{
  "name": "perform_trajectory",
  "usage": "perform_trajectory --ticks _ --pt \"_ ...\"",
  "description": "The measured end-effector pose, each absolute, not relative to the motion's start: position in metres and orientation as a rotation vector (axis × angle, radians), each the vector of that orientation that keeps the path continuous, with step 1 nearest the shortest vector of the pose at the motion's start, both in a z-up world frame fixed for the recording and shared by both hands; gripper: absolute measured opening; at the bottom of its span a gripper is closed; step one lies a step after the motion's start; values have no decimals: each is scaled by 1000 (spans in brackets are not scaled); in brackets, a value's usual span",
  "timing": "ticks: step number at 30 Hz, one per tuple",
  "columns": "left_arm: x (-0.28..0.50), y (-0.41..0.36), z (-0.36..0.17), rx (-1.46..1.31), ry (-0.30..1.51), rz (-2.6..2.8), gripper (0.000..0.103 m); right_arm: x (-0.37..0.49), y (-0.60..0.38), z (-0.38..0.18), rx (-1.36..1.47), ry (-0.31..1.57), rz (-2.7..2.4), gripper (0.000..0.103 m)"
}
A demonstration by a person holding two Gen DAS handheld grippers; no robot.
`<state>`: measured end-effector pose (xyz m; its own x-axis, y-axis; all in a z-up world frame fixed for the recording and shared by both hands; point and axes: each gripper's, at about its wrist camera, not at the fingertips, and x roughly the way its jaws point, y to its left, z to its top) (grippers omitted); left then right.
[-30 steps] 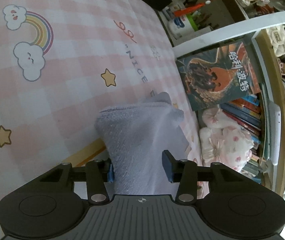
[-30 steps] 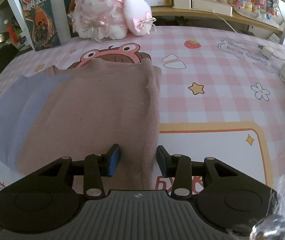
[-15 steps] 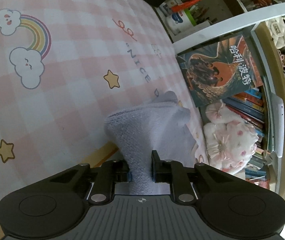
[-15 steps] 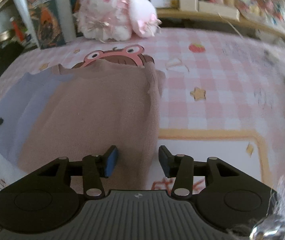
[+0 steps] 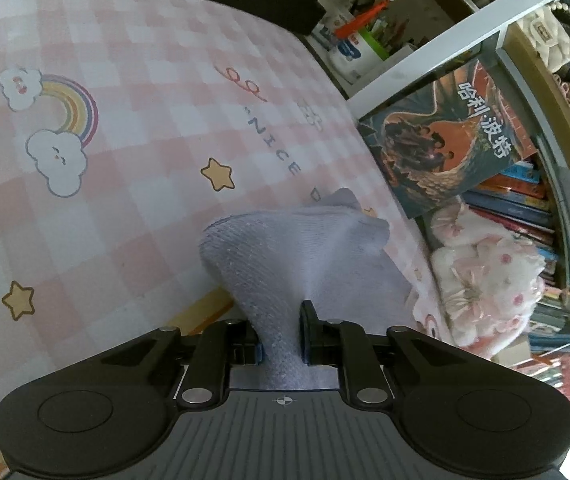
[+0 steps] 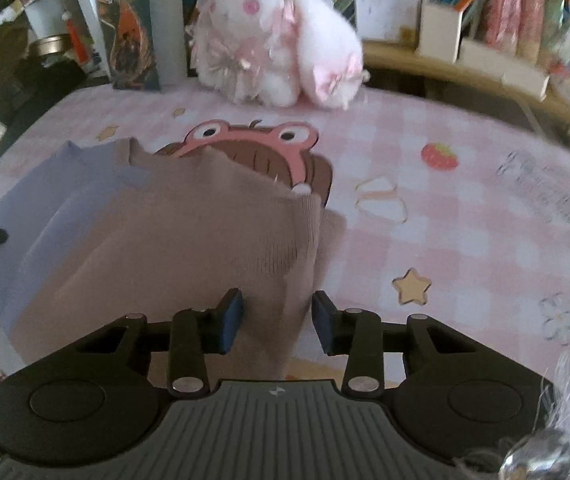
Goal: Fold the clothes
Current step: 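Lift both hems and fold them toward the collar of the sweater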
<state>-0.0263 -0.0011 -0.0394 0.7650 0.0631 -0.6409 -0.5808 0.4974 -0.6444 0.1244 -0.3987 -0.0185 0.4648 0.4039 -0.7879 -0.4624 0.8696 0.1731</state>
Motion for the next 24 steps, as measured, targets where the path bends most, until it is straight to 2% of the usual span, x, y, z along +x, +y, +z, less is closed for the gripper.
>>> perform_trajectory --ticks 8,16,21,24 --pt "-22 -48 23 -762 505 380 12 129 -408 -22 -61 941 628 36" --pt "-18 -155 92 -378 434 220 12 132 -414 -24 -76 921 697 36" --pt "-9 -259 81 28 532 99 16 135 -417 -25 -78 924 735 36" --pt "-5 -313 40 273 672 8 22 140 -420 -23 -63 953 761 37"
